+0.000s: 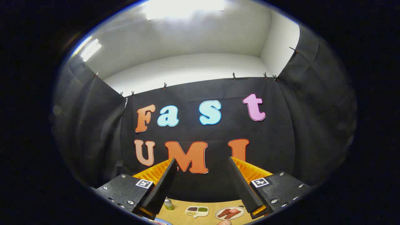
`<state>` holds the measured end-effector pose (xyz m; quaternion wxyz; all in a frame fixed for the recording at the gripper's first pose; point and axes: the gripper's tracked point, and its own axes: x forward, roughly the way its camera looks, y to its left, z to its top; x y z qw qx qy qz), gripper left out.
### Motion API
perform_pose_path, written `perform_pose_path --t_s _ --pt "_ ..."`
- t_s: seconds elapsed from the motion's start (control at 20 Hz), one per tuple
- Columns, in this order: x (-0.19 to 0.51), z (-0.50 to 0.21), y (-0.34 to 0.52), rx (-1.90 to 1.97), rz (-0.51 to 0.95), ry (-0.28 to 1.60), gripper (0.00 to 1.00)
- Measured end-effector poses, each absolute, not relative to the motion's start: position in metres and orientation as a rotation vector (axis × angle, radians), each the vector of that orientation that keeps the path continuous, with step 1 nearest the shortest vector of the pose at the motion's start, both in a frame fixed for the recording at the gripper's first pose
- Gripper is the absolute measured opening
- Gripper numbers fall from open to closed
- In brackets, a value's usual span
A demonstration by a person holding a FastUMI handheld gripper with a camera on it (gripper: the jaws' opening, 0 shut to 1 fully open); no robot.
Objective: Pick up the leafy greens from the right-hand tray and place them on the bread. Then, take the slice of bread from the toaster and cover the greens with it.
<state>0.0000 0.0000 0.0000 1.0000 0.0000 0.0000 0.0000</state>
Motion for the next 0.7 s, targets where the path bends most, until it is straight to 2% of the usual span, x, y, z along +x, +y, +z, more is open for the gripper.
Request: perform_pose_path --t_s 0.7 --pt "0.017 -0.029 0.015 -0.09 -0.042 0.053 0.98"
